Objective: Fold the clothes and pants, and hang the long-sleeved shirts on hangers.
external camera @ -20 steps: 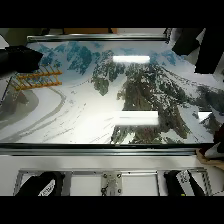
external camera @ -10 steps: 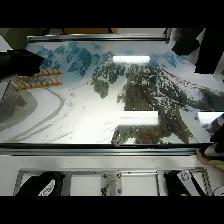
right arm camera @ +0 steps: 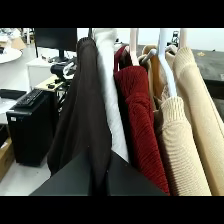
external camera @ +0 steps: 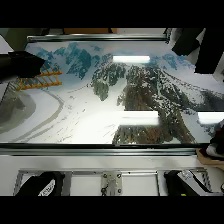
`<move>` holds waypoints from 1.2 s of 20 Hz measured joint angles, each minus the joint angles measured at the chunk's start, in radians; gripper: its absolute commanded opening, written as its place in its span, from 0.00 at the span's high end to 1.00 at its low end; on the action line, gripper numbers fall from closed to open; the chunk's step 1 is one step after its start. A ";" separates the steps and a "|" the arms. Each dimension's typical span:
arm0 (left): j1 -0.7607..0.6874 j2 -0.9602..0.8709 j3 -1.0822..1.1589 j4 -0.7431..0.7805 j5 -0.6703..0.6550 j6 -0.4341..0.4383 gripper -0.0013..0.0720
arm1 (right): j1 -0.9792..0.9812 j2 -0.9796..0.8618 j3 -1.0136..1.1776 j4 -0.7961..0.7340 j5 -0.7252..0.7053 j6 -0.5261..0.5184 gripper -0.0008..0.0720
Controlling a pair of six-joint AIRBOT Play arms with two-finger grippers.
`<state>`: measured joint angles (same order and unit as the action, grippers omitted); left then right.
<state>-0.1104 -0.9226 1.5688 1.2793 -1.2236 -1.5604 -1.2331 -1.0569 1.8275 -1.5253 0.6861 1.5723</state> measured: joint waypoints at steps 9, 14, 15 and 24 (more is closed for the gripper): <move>0.000 0.000 0.000 0.000 -0.027 0.000 0.96 | -0.001 -0.001 -0.002 0.003 0.079 0.000 0.21; 0.000 0.000 0.000 0.000 -0.030 0.000 0.96 | 0.001 0.085 -0.002 0.154 0.058 -0.005 0.21; 0.000 0.000 0.000 0.000 -0.030 0.000 0.96 | 0.003 0.101 -0.002 0.233 0.051 -0.021 0.21; 0.000 -0.004 -0.001 0.000 -0.035 0.001 0.96 | 0.443 0.097 -0.013 0.900 0.261 -0.413 0.21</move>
<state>-0.1104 -0.9264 1.5681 1.2793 -1.2587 -1.5597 -0.7902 -0.9596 1.8141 -0.6250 0.9466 1.1595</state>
